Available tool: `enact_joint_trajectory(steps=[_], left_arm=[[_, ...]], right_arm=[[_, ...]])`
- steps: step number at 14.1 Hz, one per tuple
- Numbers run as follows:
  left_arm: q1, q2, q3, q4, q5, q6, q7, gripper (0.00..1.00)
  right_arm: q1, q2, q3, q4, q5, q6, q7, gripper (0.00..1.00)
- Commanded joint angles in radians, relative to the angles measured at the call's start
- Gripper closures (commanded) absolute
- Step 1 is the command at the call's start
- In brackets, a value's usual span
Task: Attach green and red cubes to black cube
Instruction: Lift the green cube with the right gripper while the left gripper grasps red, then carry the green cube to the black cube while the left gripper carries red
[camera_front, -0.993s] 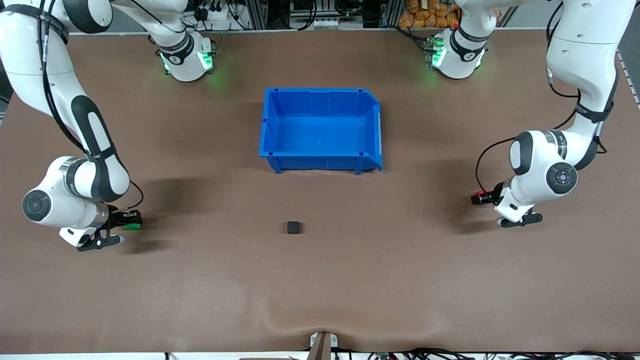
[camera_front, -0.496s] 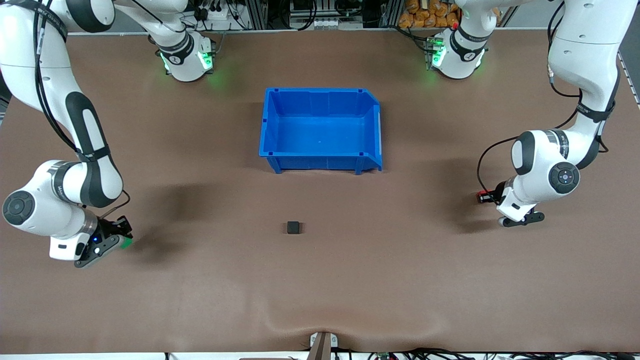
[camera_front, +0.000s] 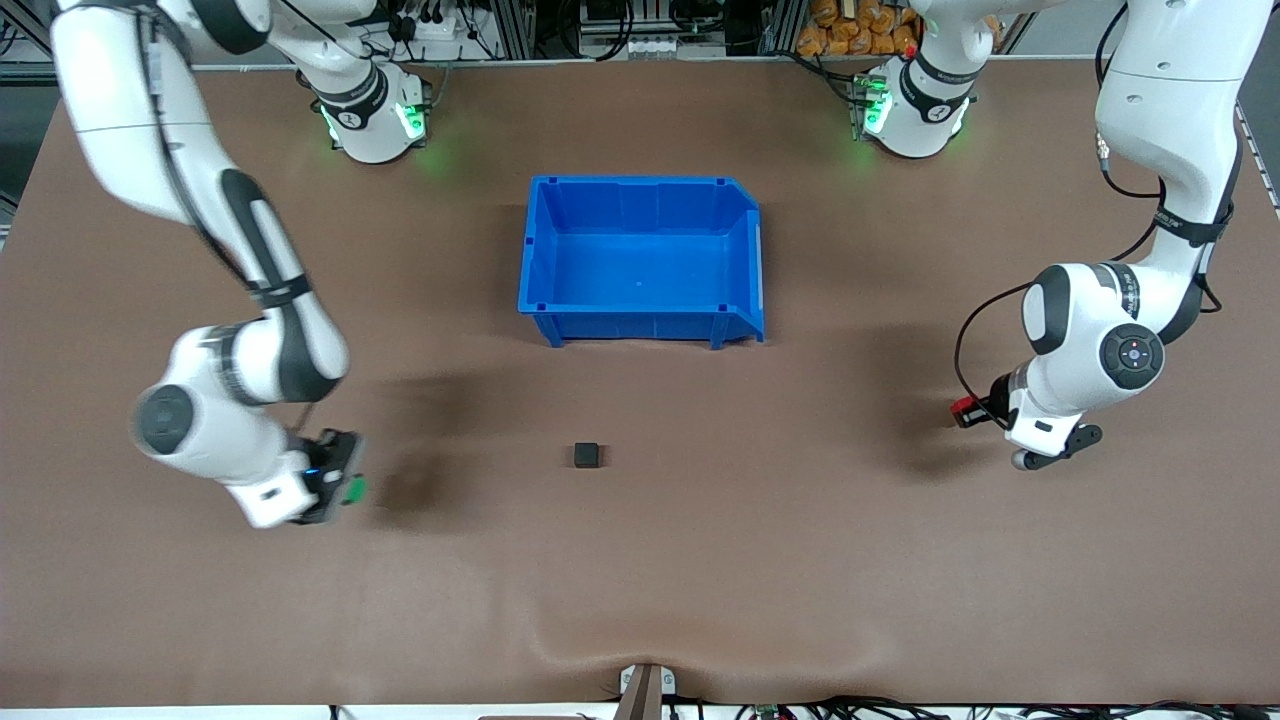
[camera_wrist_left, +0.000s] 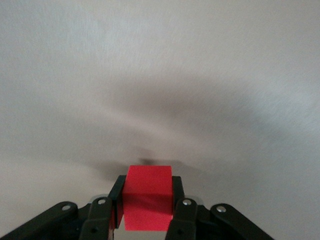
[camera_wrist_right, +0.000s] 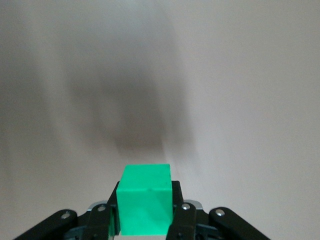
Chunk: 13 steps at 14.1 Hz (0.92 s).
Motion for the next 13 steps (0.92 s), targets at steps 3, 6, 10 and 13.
enact_joint_trajectory(steps=[3,6,10,13], left_arm=[[-0.007,-0.004,-0.001,0.087,-0.026,-0.040,-0.118,1.00],[-0.033,0.016,-0.003,0.122,-0.034,-0.046,-0.181,1.00],[-0.077,0.019,-0.004,0.144,-0.034,-0.065,-0.321,1.00],[-0.119,0.019,-0.004,0.144,-0.034,-0.066,-0.508,1.00]], right_arm=[[0.182,0.082,-0.006,0.087,0.019,-0.015,0.048,0.97],[0.261,0.144,-0.006,0.165,0.025,-0.016,0.128,0.95],[0.301,0.200,-0.006,0.225,0.025,-0.016,0.183,0.95],[0.317,0.214,-0.004,0.228,0.028,-0.009,0.196,0.95]])
